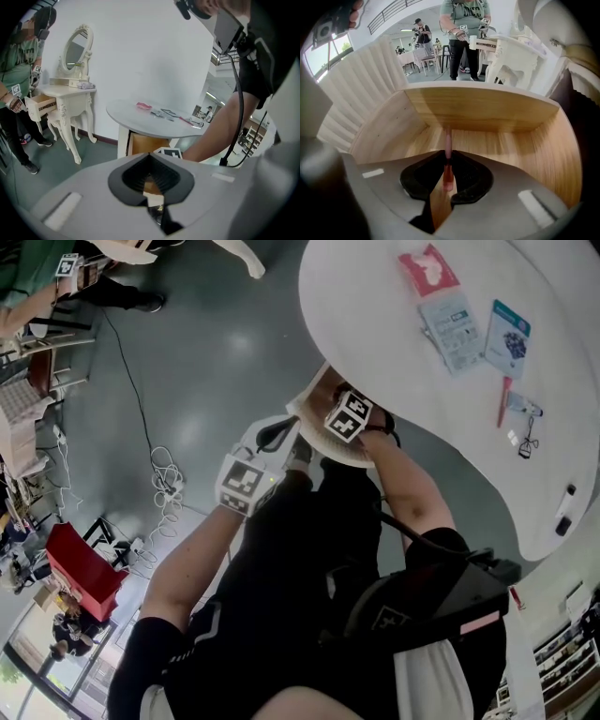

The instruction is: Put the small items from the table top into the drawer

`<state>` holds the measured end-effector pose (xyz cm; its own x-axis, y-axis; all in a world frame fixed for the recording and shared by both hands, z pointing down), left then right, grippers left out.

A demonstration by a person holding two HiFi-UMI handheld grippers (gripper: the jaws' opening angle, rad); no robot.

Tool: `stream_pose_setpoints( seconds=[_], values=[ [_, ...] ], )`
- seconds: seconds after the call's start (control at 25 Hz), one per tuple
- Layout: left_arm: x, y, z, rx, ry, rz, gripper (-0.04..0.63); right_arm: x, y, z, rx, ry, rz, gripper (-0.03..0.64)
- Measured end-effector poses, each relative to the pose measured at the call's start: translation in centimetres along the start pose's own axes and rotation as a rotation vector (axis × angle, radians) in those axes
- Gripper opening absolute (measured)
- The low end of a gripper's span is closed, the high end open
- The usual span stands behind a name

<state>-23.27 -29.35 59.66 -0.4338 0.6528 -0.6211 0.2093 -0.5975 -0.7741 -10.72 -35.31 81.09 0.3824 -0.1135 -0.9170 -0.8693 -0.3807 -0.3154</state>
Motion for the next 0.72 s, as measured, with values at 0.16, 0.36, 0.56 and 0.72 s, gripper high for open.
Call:
stream_pose_setpoints(
  seconds=[0.16,0.36,0.56,0.72],
  values=[
    [0.0,-0.2,0.2,-0.007,0.004,0.005,0.0,-0.7,-0.1,-0.4,-0.005,-0.006,0.028,0.052],
    [-0.9,-0.2,0.3,0.012,0.006,0.014,0.0,-1.1,-0.1,-0.6,-0.045,-0.01,0.036,0.052],
    [-1.7,0.1,0.0,0.032,0.006,0.041,0.0,-1.3,-0.1,-0.7,-0.07,-0.014,0.029,0.052],
    [-2.2,0.0,-0.1,0.022,0.008,0.061,0.0,-1.3,-0.1,-0.6,-0.072,-0.026,0.031,0.055]
  ],
)
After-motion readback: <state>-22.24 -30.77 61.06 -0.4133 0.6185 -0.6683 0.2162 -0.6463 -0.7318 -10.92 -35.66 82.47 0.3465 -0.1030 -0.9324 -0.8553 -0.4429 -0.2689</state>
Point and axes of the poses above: the fingertips, and each gripper's own axes: x backward along the fingers, z to its left, y out of its top, the point moved 7 cm from there along x, backward along the fingers, and after that the axes turned 12 degrees about y, right-handed, at the moved point
